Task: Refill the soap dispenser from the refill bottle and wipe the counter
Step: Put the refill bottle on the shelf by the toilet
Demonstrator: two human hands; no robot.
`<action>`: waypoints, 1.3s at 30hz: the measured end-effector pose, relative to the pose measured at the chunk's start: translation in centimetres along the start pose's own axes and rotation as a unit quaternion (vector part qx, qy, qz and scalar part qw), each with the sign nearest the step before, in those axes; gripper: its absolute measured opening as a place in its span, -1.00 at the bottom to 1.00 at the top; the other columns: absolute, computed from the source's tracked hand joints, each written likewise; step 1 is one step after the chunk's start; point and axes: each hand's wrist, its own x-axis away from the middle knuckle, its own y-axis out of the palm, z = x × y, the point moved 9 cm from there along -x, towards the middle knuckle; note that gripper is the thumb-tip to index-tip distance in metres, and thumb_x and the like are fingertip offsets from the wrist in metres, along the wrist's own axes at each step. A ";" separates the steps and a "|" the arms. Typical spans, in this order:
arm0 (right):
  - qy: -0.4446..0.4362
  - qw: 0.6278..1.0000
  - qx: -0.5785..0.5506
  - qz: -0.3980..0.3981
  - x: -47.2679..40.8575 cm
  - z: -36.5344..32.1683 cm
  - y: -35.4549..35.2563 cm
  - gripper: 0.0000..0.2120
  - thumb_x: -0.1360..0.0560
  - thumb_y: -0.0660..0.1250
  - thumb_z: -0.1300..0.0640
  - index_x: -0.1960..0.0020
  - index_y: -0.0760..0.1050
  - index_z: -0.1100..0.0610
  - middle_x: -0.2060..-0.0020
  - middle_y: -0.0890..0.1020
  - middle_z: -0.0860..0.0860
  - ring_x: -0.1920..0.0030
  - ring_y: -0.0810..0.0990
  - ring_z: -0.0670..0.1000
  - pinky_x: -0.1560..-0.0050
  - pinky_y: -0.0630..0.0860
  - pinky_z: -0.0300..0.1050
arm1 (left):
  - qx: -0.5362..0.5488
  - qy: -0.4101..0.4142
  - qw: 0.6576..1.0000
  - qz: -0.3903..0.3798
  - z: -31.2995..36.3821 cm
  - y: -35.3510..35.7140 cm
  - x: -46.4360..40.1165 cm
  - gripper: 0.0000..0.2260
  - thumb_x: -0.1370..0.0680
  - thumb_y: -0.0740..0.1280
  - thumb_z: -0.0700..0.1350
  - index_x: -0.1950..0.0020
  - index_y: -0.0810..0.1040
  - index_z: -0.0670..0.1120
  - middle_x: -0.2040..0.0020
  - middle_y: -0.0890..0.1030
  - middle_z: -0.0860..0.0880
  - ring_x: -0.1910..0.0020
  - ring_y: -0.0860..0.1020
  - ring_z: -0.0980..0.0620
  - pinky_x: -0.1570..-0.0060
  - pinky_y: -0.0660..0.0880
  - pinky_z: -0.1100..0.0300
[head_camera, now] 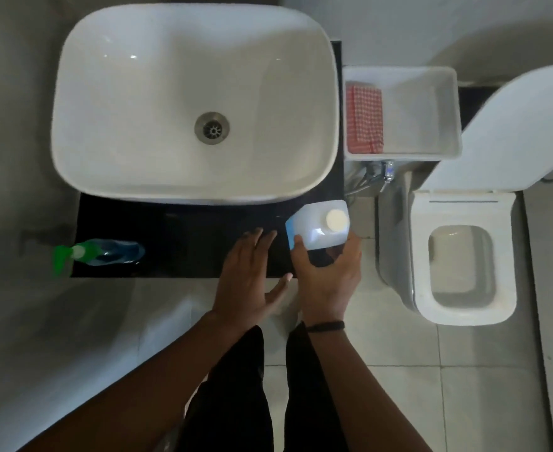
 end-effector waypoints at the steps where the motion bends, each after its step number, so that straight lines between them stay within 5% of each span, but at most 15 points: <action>1: -0.002 1.000 -0.003 0.009 -0.9 0.3 -1.4 -0.40 -0.35 0.59 -0.14 -0.29 0.46 -0.02 -0.08 0.52 -0.21 -0.10 0.53 -0.32 -0.05 0.58 -0.29 | -0.016 0.018 1.000 -0.006 1.3 1.0 -1.1 -0.24 -0.66 0.17 0.37 -0.72 0.25 -0.08 -0.68 0.31 -0.19 -0.66 0.30 -0.25 -0.61 0.33 -0.20; 5: 0.004 0.999 0.016 0.052 -5.9 1.8 -7.1 -0.42 -0.35 0.57 -0.23 -0.25 0.36 -0.24 -0.07 0.53 -0.29 -0.10 0.62 -0.08 -0.10 0.70 0.07 | -0.082 0.072 0.994 -0.028 6.8 5.4 -6.6 -0.20 -0.65 0.05 0.45 -0.77 0.12 0.00 -0.74 0.15 -0.21 -0.72 0.10 -0.31 -0.68 0.12 -0.28; 7: 0.008 0.997 0.017 0.079 -8.9 2.8 -9.4 -0.45 -0.34 0.60 -0.20 -0.21 0.41 -0.19 -0.05 0.54 -0.36 -0.09 0.62 -0.10 -0.09 0.69 0.04 | -0.114 0.082 0.990 -0.029 8.8 7.0 -9.9 -0.17 -0.64 -0.02 0.50 -0.77 0.07 0.01 -0.76 0.06 -0.23 -0.74 0.00 -0.32 -0.70 -0.06 -0.27; 9: 0.008 0.994 0.002 0.105 -12.5 3.9 -11.2 -0.40 -0.33 0.61 -0.16 -0.27 0.49 -0.02 -0.09 0.61 -0.21 -0.10 0.63 -0.09 -0.08 0.69 -0.05 | -0.142 0.085 0.986 -0.025 10.2 8.0 -13.5 -0.14 -0.63 -0.07 0.53 -0.78 0.05 0.02 -0.76 0.02 -0.25 -0.75 -0.03 -0.31 -0.69 -0.16 -0.24; 13: -0.018 0.993 0.000 0.116 -20.2 5.0 -11.9 -0.40 -0.35 0.63 -0.05 -0.29 0.54 0.15 -0.11 0.65 0.03 -0.08 0.65 0.00 -0.06 0.65 -0.16 | -0.170 0.085 0.982 -0.009 11.6 8.6 -20.2 -0.12 -0.61 -0.12 0.56 -0.76 0.09 0.02 -0.75 0.07 -0.30 -0.74 0.05 -0.33 -0.69 -0.07 -0.29; 18: -0.042 0.995 -0.004 0.094 -29.7 5.2 -9.3 -0.44 -0.35 0.63 -0.06 -0.22 0.51 0.13 -0.05 0.63 -0.01 -0.02 0.63 0.01 0.06 0.55 -0.40 | -0.182 0.047 0.982 0.021 11.0 8.5 -24.4 -0.14 -0.61 0.01 0.54 -0.73 0.14 -0.01 -0.73 0.03 -0.36 -0.74 0.02 -0.35 -0.70 0.01 -0.29; 29: -0.007 0.996 0.047 0.079 -42.5 7.5 -2.2 -0.38 -0.37 0.64 -0.07 -0.24 0.46 0.21 -0.10 0.59 0.08 -0.10 0.57 0.11 -0.12 0.61 0.01 | -0.152 0.031 0.988 0.027 10.3 9.3 -24.5 -0.14 -0.62 0.02 0.49 -0.78 0.07 0.00 -0.76 -0.08 -0.30 -0.76 -0.11 -0.27 -0.72 -0.04 -0.23; 32: -0.001 0.994 0.055 0.095 -44.0 7.7 -1.8 -0.36 -0.36 0.64 -0.08 -0.26 0.46 0.20 -0.12 0.58 0.07 -0.11 0.54 0.05 -0.09 0.58 -0.12 | -0.146 0.032 0.988 0.028 10.3 9.3 -24.5 -0.14 -0.61 0.08 0.47 -0.77 0.11 -0.01 -0.76 -0.07 -0.30 -0.76 -0.09 -0.27 -0.72 -0.04 -0.22; 36: -0.005 0.994 0.058 0.095 -45.8 7.4 -1.1 -0.36 -0.36 0.64 -0.05 -0.26 0.47 0.23 -0.13 0.58 0.11 -0.08 0.52 0.03 0.04 0.41 -0.52 | -0.143 0.025 0.989 0.019 10.3 9.3 -24.5 -0.13 -0.59 0.15 0.45 -0.78 0.10 0.00 -0.77 -0.09 -0.28 -0.76 -0.09 -0.27 -0.73 -0.09 -0.18; 39: -0.004 0.993 0.069 0.094 -46.9 7.0 -0.6 -0.36 -0.38 0.64 -0.07 -0.28 0.46 0.21 -0.15 0.58 0.09 -0.09 0.52 0.00 0.03 0.44 -0.42 | -0.138 0.021 0.990 0.019 10.5 9.2 -24.5 -0.13 -0.58 0.17 0.44 -0.78 0.12 -0.01 -0.77 -0.07 -0.29 -0.76 -0.06 -0.28 -0.72 -0.06 -0.19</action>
